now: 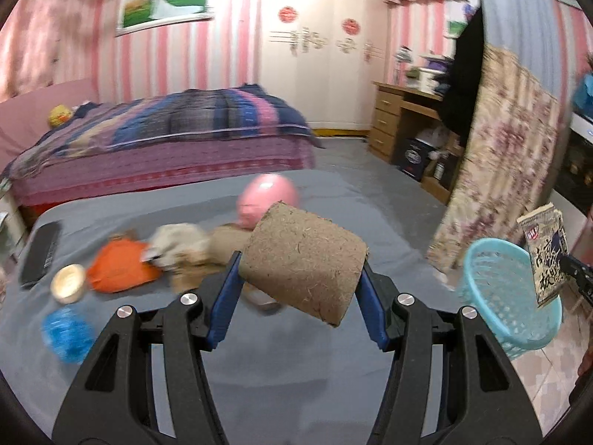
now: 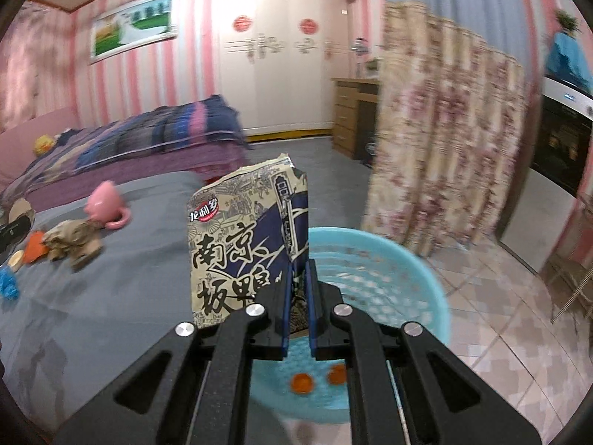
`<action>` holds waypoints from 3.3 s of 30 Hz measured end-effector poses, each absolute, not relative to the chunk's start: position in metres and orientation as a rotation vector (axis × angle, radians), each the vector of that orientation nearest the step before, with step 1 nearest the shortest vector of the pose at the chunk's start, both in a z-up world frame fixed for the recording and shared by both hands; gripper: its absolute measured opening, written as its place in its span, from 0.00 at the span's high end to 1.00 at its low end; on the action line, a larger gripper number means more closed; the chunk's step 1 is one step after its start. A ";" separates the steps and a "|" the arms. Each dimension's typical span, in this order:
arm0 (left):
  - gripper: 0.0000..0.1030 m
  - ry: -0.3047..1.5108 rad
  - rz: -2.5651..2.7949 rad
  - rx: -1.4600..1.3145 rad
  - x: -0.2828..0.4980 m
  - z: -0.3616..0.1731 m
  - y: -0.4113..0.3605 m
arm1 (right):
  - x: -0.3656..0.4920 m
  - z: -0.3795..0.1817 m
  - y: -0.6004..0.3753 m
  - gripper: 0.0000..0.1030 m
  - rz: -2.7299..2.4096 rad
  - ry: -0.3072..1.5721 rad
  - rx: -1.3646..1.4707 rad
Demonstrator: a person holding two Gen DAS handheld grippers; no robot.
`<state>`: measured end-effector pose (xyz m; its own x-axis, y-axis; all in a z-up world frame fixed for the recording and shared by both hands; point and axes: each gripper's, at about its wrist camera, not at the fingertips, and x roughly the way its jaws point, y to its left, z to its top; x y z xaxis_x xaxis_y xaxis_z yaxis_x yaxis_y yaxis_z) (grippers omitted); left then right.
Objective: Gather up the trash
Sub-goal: 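Carry the cardboard tube and snack packet over the blue basket, then open both grippers to drop the tube and packet into the basket, then move the left gripper to the blue plastic bag and close on it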
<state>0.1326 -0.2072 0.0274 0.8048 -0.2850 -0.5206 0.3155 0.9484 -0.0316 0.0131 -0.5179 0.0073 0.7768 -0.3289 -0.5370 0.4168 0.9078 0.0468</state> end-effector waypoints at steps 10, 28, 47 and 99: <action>0.45 0.576 -0.552 0.134 0.125 0.000 -0.348 | -0.007 -0.012 -0.581 0.93 -0.533 0.573 0.198; 0.27 0.653 -0.715 0.204 0.126 -0.045 -0.449 | -0.012 -0.043 -0.602 0.93 -0.562 0.607 0.250; 0.07 0.522 -0.525 0.192 0.127 -0.007 -0.367 | 0.023 -0.056 -0.577 0.82 -0.497 0.658 0.252; 0.05 0.643 0.026 -0.020 0.150 -0.029 0.002 | 0.131 0.021 -0.275 0.11 -0.099 0.512 0.067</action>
